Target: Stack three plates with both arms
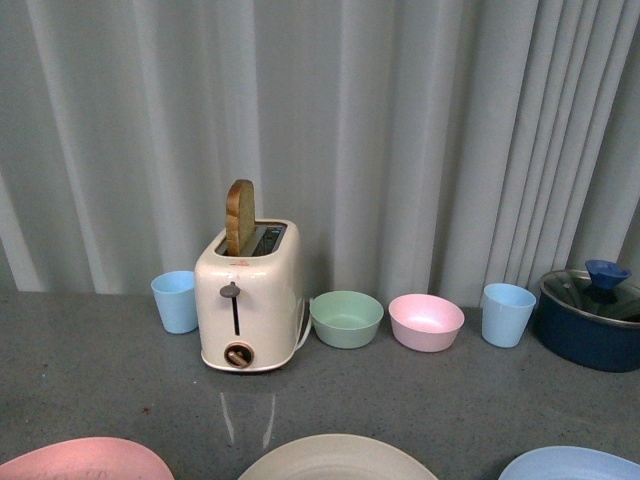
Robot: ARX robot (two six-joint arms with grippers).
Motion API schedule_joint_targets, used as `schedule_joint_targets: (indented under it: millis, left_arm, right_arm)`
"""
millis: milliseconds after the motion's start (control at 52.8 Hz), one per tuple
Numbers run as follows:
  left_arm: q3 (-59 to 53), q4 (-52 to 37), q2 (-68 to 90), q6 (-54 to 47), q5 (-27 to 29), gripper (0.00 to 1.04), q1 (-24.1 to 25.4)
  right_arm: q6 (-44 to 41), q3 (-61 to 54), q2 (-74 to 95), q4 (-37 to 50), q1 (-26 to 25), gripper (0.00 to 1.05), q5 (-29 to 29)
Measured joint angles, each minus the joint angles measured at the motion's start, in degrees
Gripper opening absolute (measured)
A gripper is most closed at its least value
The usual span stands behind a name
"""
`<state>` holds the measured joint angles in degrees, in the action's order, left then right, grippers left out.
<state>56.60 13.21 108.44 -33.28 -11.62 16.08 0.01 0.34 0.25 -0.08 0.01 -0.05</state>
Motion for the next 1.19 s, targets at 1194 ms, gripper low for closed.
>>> schedule_joint_targets:
  millis: [1194]
  left_arm:
    - [5.57, -4.04, 12.57, -1.70, 2.71, 0.83, 1.68]
  right_arm:
    - [0.00, 0.00, 0.00, 0.00, 0.00, 0.97, 0.00]
